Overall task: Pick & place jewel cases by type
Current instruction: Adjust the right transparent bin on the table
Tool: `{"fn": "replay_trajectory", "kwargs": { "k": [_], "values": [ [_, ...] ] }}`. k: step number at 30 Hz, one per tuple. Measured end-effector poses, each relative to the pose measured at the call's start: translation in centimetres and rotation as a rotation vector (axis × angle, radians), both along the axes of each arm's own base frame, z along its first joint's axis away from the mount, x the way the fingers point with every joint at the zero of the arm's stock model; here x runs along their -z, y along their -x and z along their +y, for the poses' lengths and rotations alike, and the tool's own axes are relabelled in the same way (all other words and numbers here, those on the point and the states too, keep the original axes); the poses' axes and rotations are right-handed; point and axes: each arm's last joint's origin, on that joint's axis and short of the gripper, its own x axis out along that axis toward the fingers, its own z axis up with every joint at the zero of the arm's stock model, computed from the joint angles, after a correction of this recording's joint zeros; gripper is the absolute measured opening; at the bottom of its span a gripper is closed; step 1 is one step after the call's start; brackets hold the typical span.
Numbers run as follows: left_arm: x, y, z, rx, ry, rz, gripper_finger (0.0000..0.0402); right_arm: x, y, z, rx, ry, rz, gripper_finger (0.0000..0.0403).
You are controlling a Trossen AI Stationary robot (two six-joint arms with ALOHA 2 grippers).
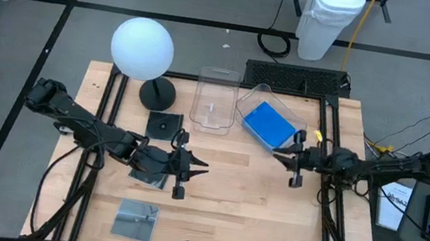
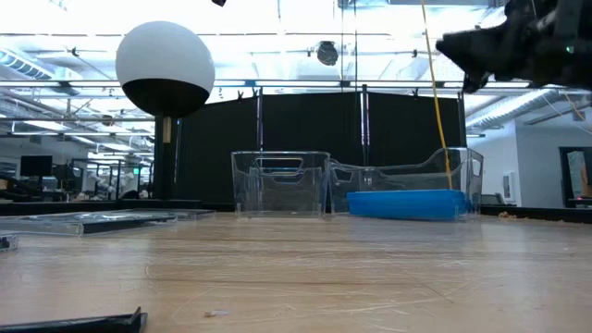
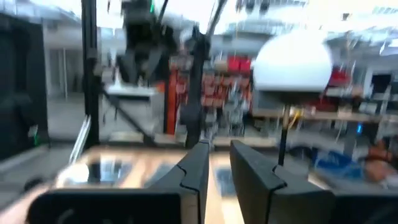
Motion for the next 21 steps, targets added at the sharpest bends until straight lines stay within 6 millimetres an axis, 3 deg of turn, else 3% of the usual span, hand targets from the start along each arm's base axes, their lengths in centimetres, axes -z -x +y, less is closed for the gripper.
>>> {"fn": "replay_trajectory", "kwargs": {
  "k": [6, 16, 21],
  "values": [
    [0.4, -0.7, 1.5, -0.061, 0.026, 0.011, 0.0076, 0.7, 0.5, 0.4, -0.079, 0.012, 0.093, 0.0055],
    [5.8, -3.2, 3.9, 0.021, 0.053, 0.28, 0.0076, 1.8, 0.8, 0.8, -0.176, 0.028, 0.206, 0.0051],
    [6.9, -3.5, 4.7, 0.012, -0.002, 0.341, 0.0076, 2.0, 0.8, 0.8, -0.188, 0.006, 0.226, 0.0045]
  ]
}}
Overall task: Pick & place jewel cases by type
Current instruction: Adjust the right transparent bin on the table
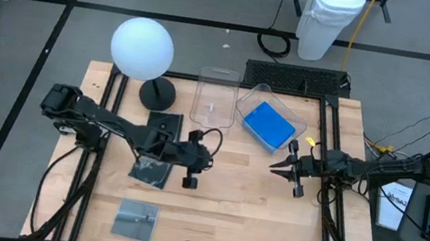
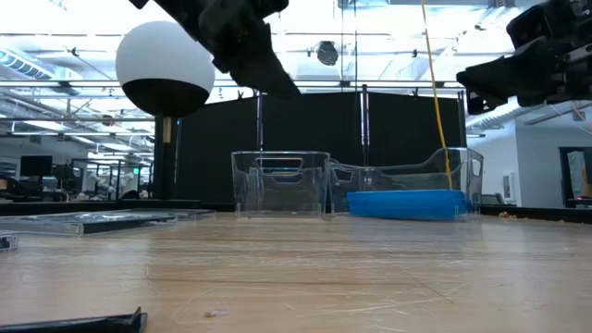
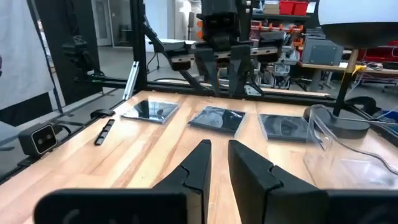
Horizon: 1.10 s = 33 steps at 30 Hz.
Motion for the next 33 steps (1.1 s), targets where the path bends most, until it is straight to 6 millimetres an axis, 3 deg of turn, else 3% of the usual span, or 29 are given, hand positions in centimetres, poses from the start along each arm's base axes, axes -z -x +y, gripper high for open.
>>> {"fn": "replay_trajectory", "kwargs": {
  "k": [8, 14, 19, 22, 24, 26, 29, 33],
  "values": [
    [-1.1, 0.7, 0.5, -0.034, -0.092, -0.007, 0.0076, 0.1, 0.0, 0.0, -0.001, 0.003, 0.007, 0.0045],
    [-2.8, 3.2, 0.9, -0.121, -0.149, -0.065, 0.0076, -0.1, 0.0, 0.0, 0.003, 0.005, -0.009, 0.0045],
    [-1.0, 5.8, 1.9, -0.154, -0.145, -0.099, 0.0076, -0.1, 0.0, -0.1, 0.032, 0.009, -0.01, 0.0045],
    [0.7, 6.9, 2.7, -0.201, -0.115, -0.131, 0.0076, -0.2, -0.1, -0.6, 0.204, 0.01, -0.018, 0.0045],
    [2.0, 7.7, 3.2, -0.243, -0.087, -0.13, 0.0076, 0.6, -0.2, -0.9, 0.255, 0.032, 0.103, 0.0043],
    [2.6, 7.9, 3.6, -0.28, -0.049, -0.171, 0.0076, -0.4, -0.9, -0.8, 0.209, 0.044, 0.19, 0.0038],
    [3.3, 8.2, 4.0, -0.305, -0.038, -0.169, 0.0076, -3.2, -2.8, -0.6, 0.177, 0.084, 0.177, 0.0023],
    [3.0, 8.0, 4.1, -0.308, -0.031, -0.209, 0.0076, -4.3, -6.3, -0.6, 0.154, 0.211, 0.36, 0.0003]
  ]
}}
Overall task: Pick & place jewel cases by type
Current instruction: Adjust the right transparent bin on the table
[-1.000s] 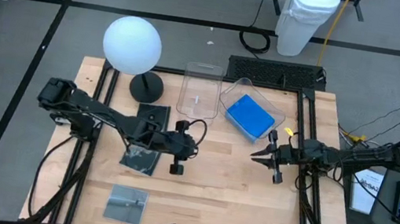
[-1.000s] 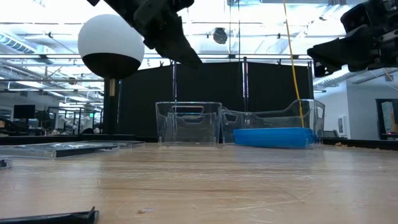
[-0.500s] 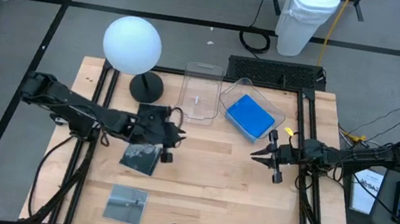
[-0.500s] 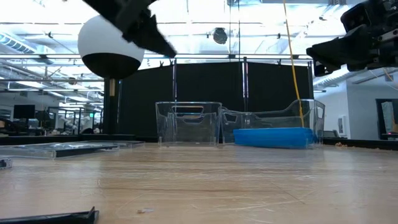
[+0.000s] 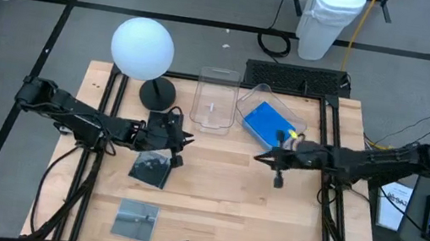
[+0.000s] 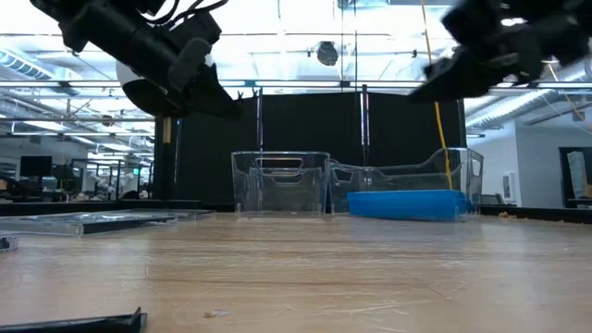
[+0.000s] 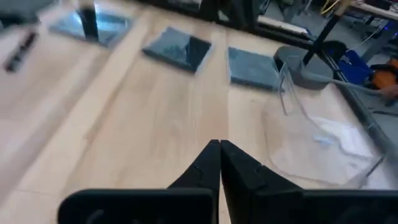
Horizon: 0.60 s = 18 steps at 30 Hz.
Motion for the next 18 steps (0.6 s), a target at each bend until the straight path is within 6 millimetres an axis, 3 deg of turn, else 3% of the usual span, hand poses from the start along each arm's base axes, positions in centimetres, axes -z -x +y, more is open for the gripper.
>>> {"fn": "replay_trajectory", "kwargs": {
  "k": [3, 7, 9, 14, 18],
  "values": [
    [-0.2, -0.1, 0.0, 0.013, -0.018, -0.011, 0.0076, -0.9, -3.4, -0.5, -0.003, 0.077, 0.098, 0.0003],
    [-0.3, -0.2, 0.0, 0.023, -0.033, -0.017, 0.0076, 1.5, -7.1, -2.1, 0.0, 0.171, 0.298, 0.0001],
    [-0.3, -0.2, 0.0, 0.024, -0.033, -0.017, 0.0076, 1.8, -8.7, -3.4, 0.034, 0.177, 0.319, 0.0001],
    [-0.2, -0.1, -0.1, 0.029, -0.034, -0.011, 0.0076, 4.0, -10.1, -6.6, 0.174, 0.195, 0.423, 0.0001],
    [-0.2, -0.1, -0.2, 0.04, -0.033, -0.006, 0.0076, 4.0, -10.1, -9.2, 0.277, 0.208, 0.412, 0.0001]
  ]
}}
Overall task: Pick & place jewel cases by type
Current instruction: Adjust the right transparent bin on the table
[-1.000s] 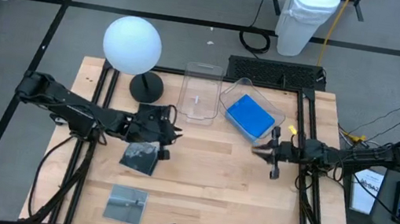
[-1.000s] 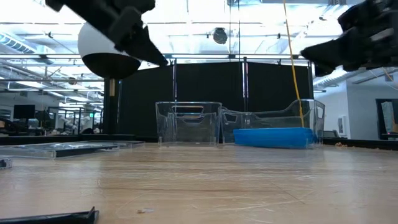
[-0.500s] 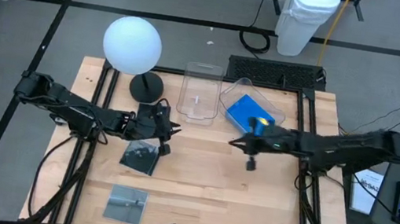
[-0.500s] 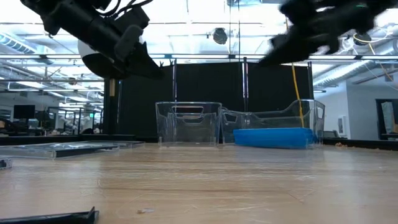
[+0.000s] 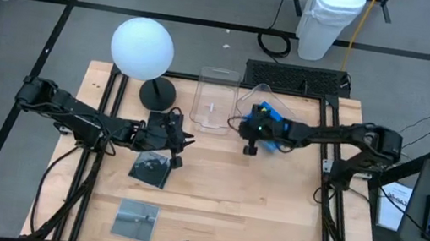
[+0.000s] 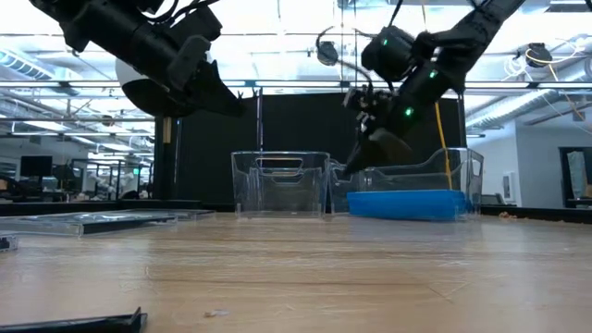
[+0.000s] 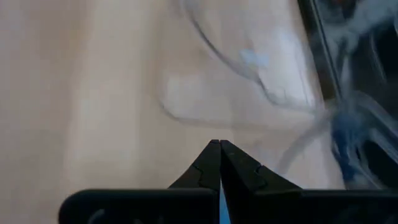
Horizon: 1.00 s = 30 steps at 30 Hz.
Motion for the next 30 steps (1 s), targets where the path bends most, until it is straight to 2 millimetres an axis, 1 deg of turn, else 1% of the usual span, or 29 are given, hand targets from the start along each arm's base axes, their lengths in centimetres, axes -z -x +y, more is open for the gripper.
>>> {"fn": "replay_trajectory", "kwargs": {
  "k": [2, 8, 11, 13, 19, 25, 27, 30],
  "values": [
    [0.1, 0.0, 0.0, 0.003, -0.004, 0.009, 0.0076, 0.3, 0.4, -1.3, 0.052, -0.012, 0.007, 0.0001],
    [0.2, 0.1, 0.0, 0.004, -0.009, 0.022, 0.0076, 0.3, 1.6, -4.6, 0.197, -0.01, -0.008, 0.0],
    [0.2, 0.1, 0.0, 0.003, -0.007, 0.022, 0.0076, 0.1, 2.2, -5.8, 0.335, 0.025, -0.022, 0.0],
    [0.2, 0.1, 0.0, 0.003, -0.006, 0.022, 0.0076, 0.1, 2.5, -6.3, 0.404, 0.048, -0.022, 0.0],
    [0.3, 0.1, 0.0, 0.0, -0.002, 0.03, 0.0076, 0.1, 3.0, -6.8, 0.553, 0.104, -0.02, 0.0],
    [0.7, 0.4, 0.0, -0.011, 0.047, 0.065, 0.0076, -0.1, 3.4, -7.0, 0.606, 0.138, -0.004, 0.0],
    [0.9, 0.5, -0.1, 0.024, 0.093, 0.086, 0.0076, -1.0, 3.4, -6.5, 0.548, 0.095, -0.048, 0.0],
    [1.2, 0.5, -0.5, 0.133, 0.161, 0.12, 0.0076, -3.1, 3.0, -4.7, 0.356, -0.02, -0.167, 0.0]
  ]
}}
